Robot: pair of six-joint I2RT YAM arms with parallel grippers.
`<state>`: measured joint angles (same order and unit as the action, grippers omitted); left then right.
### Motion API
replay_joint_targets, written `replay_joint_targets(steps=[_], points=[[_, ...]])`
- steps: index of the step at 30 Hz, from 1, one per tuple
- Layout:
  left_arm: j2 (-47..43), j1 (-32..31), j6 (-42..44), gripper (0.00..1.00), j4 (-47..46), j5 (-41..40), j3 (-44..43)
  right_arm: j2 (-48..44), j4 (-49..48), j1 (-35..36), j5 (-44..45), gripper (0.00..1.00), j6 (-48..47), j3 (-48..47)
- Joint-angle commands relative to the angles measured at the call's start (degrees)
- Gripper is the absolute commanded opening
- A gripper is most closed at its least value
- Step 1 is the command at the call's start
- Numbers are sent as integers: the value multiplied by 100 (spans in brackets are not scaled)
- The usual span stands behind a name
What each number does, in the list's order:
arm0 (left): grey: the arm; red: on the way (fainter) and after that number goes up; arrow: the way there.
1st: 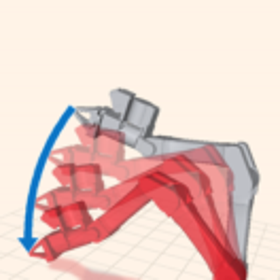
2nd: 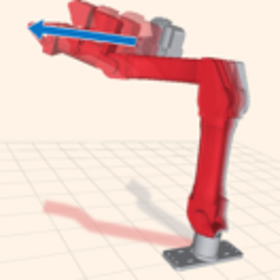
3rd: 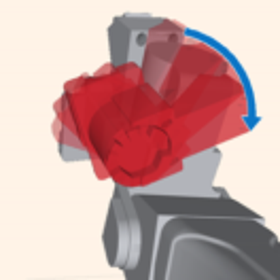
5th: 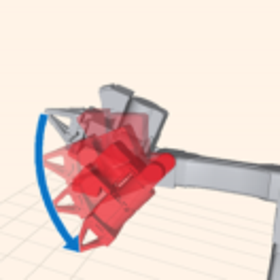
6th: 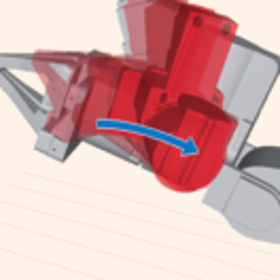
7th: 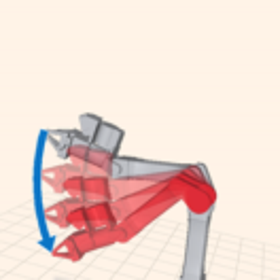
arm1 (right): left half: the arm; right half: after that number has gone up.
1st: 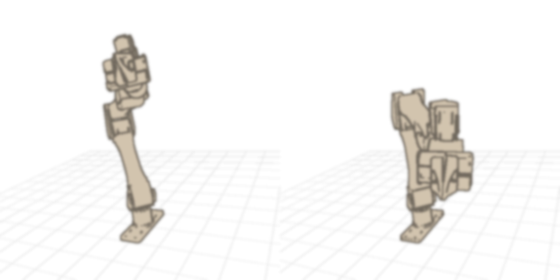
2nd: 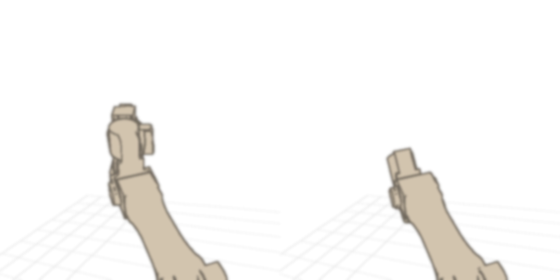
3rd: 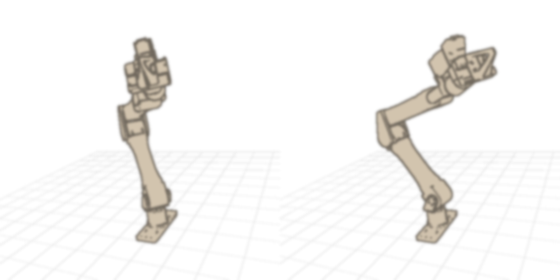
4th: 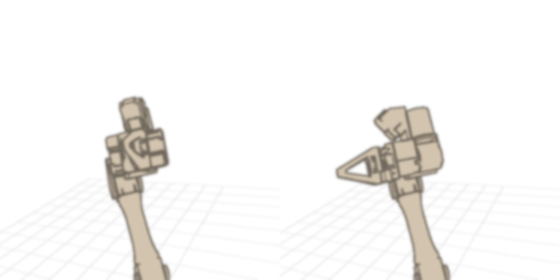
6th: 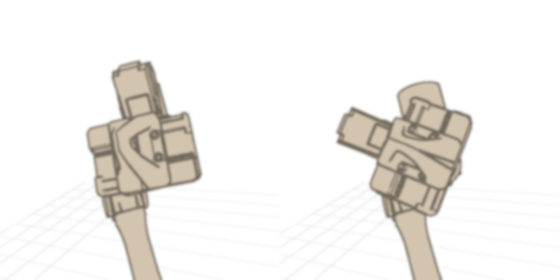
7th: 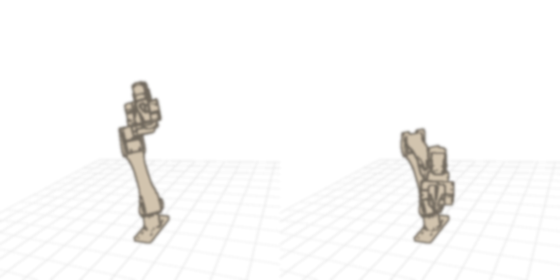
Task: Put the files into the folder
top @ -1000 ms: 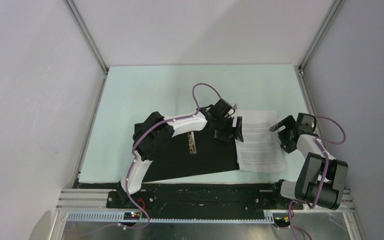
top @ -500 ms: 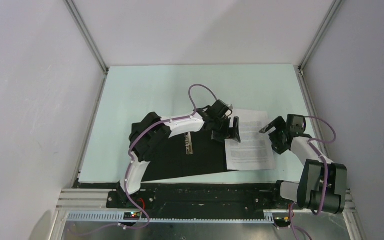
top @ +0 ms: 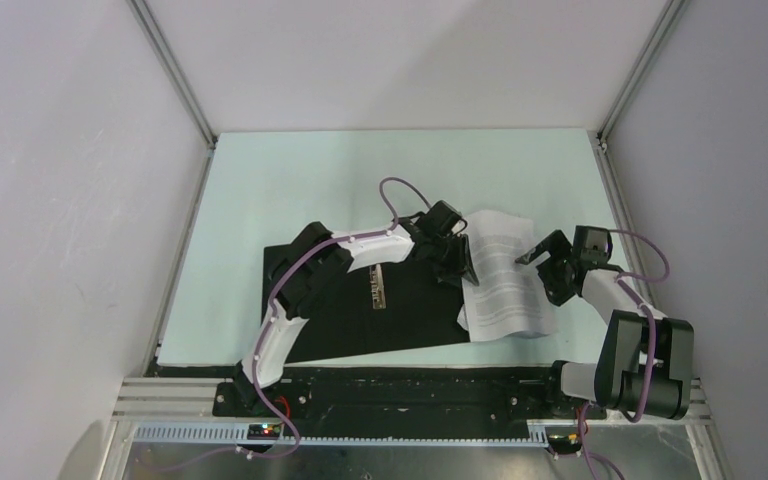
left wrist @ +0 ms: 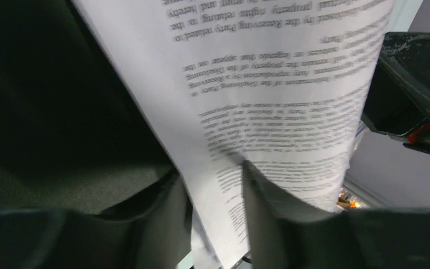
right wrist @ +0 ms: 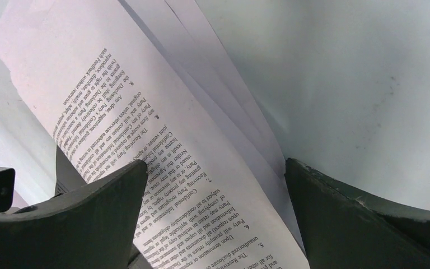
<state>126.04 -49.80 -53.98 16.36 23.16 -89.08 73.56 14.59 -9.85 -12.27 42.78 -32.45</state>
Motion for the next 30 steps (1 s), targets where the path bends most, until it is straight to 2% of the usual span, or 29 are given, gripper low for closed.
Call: replay_joint_targets(steps=[1,3,9,14,22,23,25,26,30], points=[[-60,3,-95,38,-16,237,-349,339,487,-3,-65,99,-173,153],[-158,46,-122,24,-13,263,-356,340,488,-14,-72,99,-185,133],[-520,232,-182,1,-14,347,-228,343,514,-60,-234,99,-225,-6],[-571,347,-69,0,-7,438,-164,339,583,-137,-504,99,-236,-146],[-433,478,538,0,191,385,172,294,501,-848,-1007,99,-487,-218],[-464,491,678,1,249,355,212,370,506,-846,-1002,100,-506,-236],[-521,500,917,11,409,281,262,468,472,-749,-940,100,-520,-249],[-533,505,1013,23,490,244,218,506,437,-624,-868,99,-510,-252],[-771,581,1506,53,962,-86,74,780,289,-243,-696,99,-382,-253]])
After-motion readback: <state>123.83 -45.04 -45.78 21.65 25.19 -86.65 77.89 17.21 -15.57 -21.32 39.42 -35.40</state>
